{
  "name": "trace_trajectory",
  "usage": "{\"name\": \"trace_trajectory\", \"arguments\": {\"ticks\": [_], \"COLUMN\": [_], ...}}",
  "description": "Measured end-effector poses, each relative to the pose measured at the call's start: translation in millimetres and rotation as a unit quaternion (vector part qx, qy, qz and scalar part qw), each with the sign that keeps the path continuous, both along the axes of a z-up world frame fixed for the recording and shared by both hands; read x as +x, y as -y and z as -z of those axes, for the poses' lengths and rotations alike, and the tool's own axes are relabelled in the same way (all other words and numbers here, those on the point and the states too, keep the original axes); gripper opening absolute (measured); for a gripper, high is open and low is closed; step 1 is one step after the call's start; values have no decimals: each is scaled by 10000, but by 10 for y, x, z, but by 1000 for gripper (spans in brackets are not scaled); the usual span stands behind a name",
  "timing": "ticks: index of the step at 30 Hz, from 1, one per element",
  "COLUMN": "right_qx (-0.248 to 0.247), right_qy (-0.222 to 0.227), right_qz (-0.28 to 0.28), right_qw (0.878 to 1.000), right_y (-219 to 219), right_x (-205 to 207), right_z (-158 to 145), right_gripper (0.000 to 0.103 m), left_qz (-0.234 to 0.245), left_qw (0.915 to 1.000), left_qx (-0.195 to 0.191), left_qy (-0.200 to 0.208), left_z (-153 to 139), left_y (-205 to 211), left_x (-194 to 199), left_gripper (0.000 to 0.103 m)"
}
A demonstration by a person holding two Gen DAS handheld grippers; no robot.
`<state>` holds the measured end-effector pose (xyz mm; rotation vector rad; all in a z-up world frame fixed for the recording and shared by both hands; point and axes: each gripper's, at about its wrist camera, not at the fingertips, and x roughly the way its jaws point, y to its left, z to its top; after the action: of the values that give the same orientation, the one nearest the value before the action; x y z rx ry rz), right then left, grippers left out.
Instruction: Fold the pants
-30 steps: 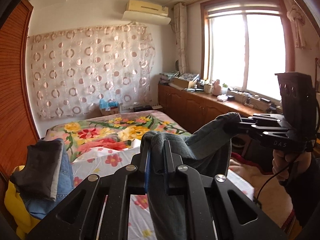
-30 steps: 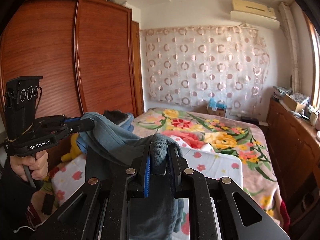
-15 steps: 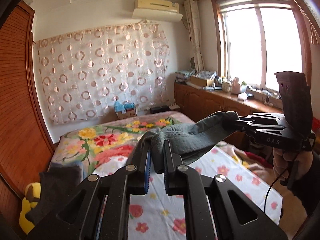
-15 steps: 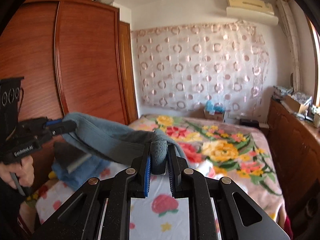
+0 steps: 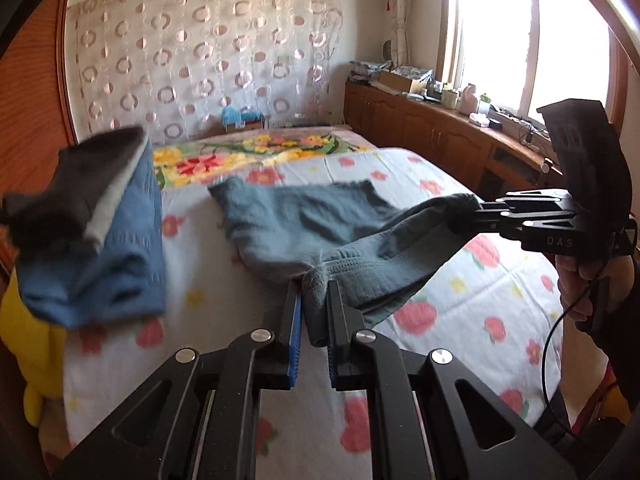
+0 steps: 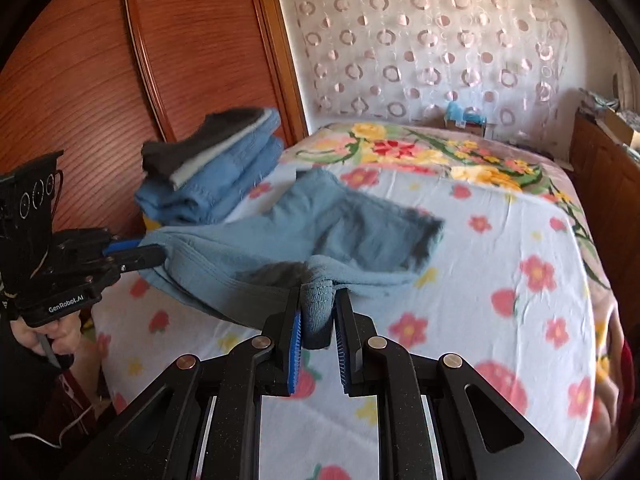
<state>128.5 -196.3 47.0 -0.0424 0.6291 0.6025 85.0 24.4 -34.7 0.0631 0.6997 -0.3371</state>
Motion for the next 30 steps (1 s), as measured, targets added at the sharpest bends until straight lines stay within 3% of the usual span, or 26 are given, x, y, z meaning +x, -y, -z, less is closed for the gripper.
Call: {"name": "trace_trajectory", "arguments": {"ticks": [13,22,24,28,30], "right_qx": [-220,-168,-124,-94,-90], "right_qy": [-278,-200,-205,-183,-181], "right_qz": [221,426,441,444,443], "right_qw": [9991,9987,9987,9988,9988], "right_y": [-18,-89,-88,-56,-69], "right_x": [-55,-102,-80,-133,-122], "right_z": [299,413,409,502,491], "right_gripper": [15,16,16,16,16], "left_qz": [-159,-186,-205,-305,-284], "left_qw": [9980,9976,9977,9981,9976], "left_qx": [-90,-342,-363,-347,-435], "left_qy": [-610,-570,-541,-417,-453], "left_z": [463,474,452,408,407], "left_y": [96,9,-5,-33,-47], "left_x": [-155,-209,-215,-206,-164], "left_gripper": [13,16,19,46,47]}}
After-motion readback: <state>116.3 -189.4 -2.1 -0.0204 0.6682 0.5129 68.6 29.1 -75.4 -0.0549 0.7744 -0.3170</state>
